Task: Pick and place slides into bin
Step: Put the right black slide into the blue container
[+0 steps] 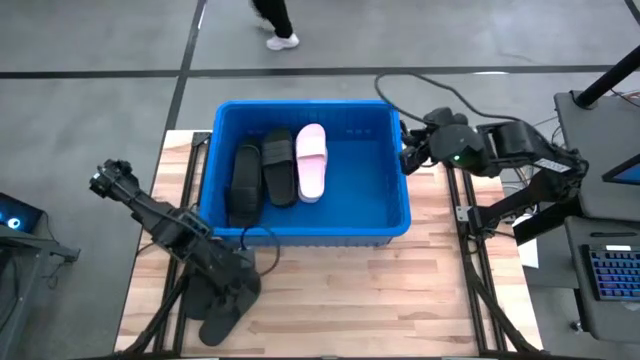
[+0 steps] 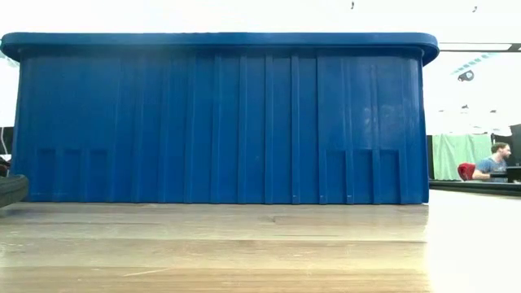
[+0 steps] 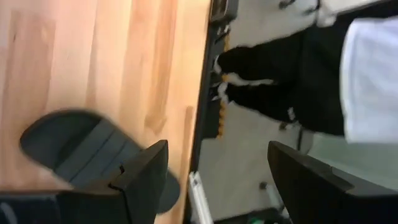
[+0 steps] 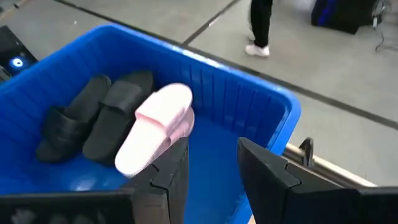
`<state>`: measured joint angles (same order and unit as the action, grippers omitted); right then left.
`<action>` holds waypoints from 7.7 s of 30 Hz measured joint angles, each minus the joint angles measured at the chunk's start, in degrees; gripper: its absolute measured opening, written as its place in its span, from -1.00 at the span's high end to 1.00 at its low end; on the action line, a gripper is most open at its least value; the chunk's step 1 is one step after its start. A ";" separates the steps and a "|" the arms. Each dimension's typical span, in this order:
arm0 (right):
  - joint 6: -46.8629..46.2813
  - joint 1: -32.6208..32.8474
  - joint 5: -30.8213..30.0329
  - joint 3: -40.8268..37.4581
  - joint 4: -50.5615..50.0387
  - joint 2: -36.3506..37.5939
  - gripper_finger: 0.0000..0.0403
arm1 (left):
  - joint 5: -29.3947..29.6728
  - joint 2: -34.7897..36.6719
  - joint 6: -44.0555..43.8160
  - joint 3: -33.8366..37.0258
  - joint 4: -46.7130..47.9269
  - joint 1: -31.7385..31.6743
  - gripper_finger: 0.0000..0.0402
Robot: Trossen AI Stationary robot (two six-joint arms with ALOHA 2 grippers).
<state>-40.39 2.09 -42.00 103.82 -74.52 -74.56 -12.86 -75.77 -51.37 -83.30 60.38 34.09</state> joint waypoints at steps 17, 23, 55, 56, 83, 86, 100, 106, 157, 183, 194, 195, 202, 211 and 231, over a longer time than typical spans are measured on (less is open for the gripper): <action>-9.15 0.42 0.02 -3.31 0.63 0.00 0.37 | 5.85 0.02 -0.53 11.34 -3.18 13.12 -0.08; -9.10 0.42 -0.02 -3.44 1.44 -0.22 0.37 | 7.90 -0.20 -3.53 17.51 -4.44 14.08 -0.08; -8.44 0.42 -0.02 -3.44 1.49 -0.59 0.37 | 31.83 -14.14 -2.01 14.05 4.34 25.49 -0.08; -8.42 0.42 -0.02 -3.44 1.49 -0.59 0.37 | 31.85 -14.14 -2.02 14.28 3.66 25.54 -0.08; -6.96 0.39 -0.02 -3.44 1.46 -0.59 0.37 | 37.25 -30.61 -2.45 11.18 13.21 26.32 -0.08; -6.96 0.39 -0.02 -3.44 1.49 -0.59 0.37 | 37.40 -31.67 -4.83 11.31 14.14 26.29 -0.08; -6.96 0.39 0.00 -3.44 1.49 -0.59 0.37 | 39.78 -31.71 -6.76 11.68 14.19 24.40 0.46; -6.17 0.39 0.00 -3.44 1.49 -0.59 0.37 | 40.04 -31.39 -6.72 11.53 14.31 22.79 0.95; 1.02 0.37 -2.78 -3.46 -5.99 1.26 0.37 | 58.96 1.99 40.34 10.11 -25.37 1.34 1.00; 65.93 3.09 49.49 -3.44 26.50 -8.30 0.10 | 60.74 2.89 42.90 10.11 -31.16 -7.74 1.00; 73.74 3.63 45.87 -3.44 29.51 -14.24 -0.11 | 60.57 2.95 42.79 10.11 -33.54 -8.52 1.00; 73.87 3.63 44.62 -3.44 29.81 -14.53 -0.12 | 60.54 2.95 42.79 10.11 -33.54 -8.52 1.00; 75.84 3.52 43.42 -3.44 30.73 -15.74 -0.15 | 60.59 2.95 42.81 10.11 -34.11 -8.61 1.00; 75.53 3.54 43.41 -3.36 33.01 -17.37 -0.12 | 60.76 2.95 42.81 10.11 -34.49 -8.63 1.00; 69.84 3.61 42.43 -3.33 32.61 -16.93 0.83 | 60.78 2.97 42.92 10.02 -35.69 -8.92 1.00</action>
<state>29.45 5.69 0.43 100.49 -41.91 -91.50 47.92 -72.79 -8.45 -73.28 24.68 25.17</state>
